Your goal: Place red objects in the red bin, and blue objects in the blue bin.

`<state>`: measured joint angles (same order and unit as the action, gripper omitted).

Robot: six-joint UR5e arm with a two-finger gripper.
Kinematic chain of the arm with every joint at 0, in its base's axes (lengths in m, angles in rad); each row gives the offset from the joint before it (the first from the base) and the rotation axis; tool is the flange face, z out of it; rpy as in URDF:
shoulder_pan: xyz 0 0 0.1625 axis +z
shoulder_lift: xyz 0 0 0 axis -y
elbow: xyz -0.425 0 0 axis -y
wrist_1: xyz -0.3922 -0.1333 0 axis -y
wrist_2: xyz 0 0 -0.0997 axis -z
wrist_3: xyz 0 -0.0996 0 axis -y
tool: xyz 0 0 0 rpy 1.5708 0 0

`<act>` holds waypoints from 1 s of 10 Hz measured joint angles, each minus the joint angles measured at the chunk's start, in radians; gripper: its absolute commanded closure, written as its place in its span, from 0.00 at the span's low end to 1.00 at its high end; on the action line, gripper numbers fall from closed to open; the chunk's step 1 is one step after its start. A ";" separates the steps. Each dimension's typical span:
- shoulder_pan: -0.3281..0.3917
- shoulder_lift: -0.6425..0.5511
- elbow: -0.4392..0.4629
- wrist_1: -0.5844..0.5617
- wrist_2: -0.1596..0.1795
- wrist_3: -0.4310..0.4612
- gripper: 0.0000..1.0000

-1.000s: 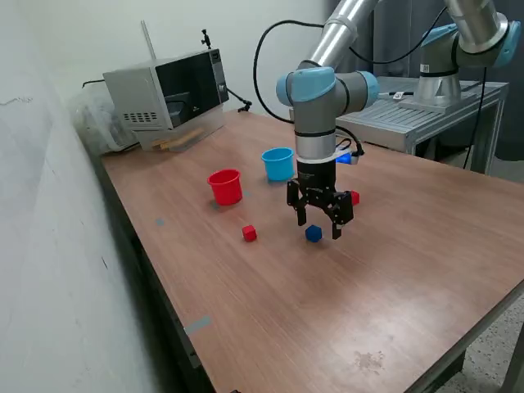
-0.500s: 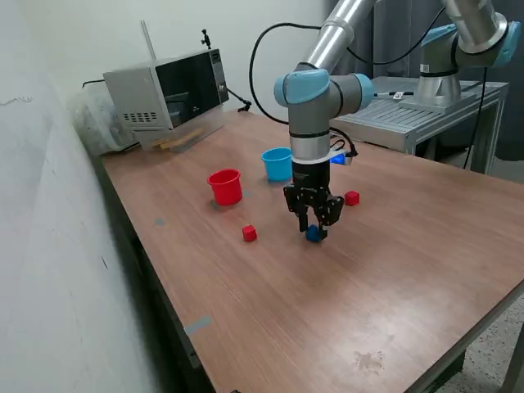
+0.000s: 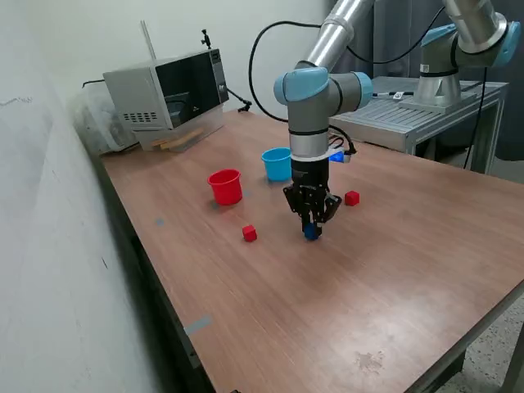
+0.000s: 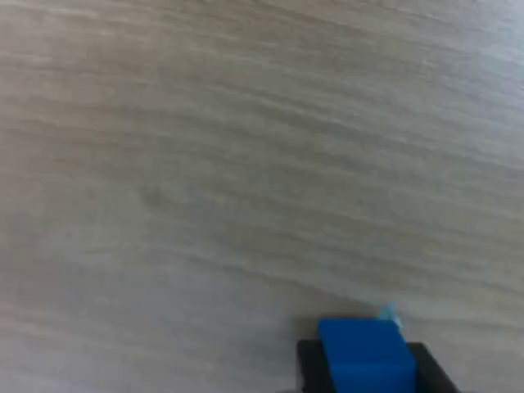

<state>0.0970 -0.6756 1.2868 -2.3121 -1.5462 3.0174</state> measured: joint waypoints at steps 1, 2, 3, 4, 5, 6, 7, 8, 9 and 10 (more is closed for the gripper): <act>0.000 -0.029 0.005 0.006 -0.006 -0.002 1.00; 0.000 -0.077 0.016 0.020 -0.012 -0.003 1.00; -0.004 -0.141 0.034 0.040 -0.016 -0.004 1.00; -0.016 -0.216 0.061 0.059 -0.019 -0.004 1.00; -0.038 -0.289 0.096 0.078 -0.021 -0.004 1.00; -0.073 -0.352 0.137 0.095 -0.023 -0.005 1.00; -0.118 -0.402 0.181 0.109 -0.023 -0.005 1.00; -0.168 -0.437 0.229 0.118 -0.024 -0.005 1.00; -0.217 -0.460 0.276 0.124 -0.025 -0.005 1.00; -0.258 -0.476 0.321 0.126 -0.025 -0.008 1.00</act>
<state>-0.1613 -1.1513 1.6082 -2.1861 -1.5714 3.0096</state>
